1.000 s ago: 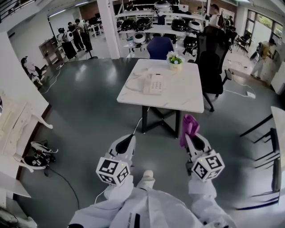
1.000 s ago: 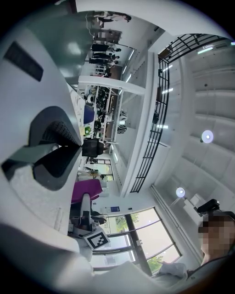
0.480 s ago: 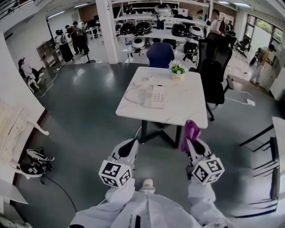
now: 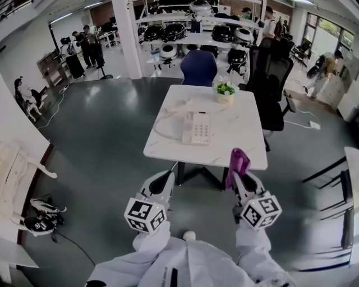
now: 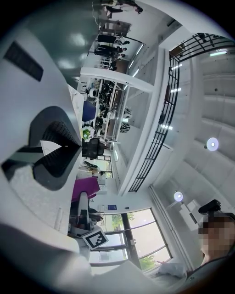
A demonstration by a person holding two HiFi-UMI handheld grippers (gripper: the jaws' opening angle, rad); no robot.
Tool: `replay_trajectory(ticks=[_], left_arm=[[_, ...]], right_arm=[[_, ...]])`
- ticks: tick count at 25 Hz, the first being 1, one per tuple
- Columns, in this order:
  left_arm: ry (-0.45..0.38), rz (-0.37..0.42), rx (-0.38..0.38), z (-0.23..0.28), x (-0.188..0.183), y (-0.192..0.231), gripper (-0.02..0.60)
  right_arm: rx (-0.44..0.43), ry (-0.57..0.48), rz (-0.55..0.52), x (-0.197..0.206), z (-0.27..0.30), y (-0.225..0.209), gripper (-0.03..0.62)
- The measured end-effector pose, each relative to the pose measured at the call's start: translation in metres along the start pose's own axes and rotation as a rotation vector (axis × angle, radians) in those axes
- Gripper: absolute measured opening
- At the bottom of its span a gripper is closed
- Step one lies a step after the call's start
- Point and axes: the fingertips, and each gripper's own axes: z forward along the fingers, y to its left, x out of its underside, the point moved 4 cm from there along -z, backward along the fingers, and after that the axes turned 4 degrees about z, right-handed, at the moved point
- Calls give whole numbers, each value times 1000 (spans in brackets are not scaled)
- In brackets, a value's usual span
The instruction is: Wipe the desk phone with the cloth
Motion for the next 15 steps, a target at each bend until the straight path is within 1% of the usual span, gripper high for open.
replay_trajectory(ticks=[7, 15], left_arm=[[17, -9, 65, 37, 9, 15, -3], [26, -10, 59, 57, 15, 37, -2]], right_arm=[[39, 5, 0, 2, 29, -16, 35], [50, 27, 2, 7, 57, -30, 35]])
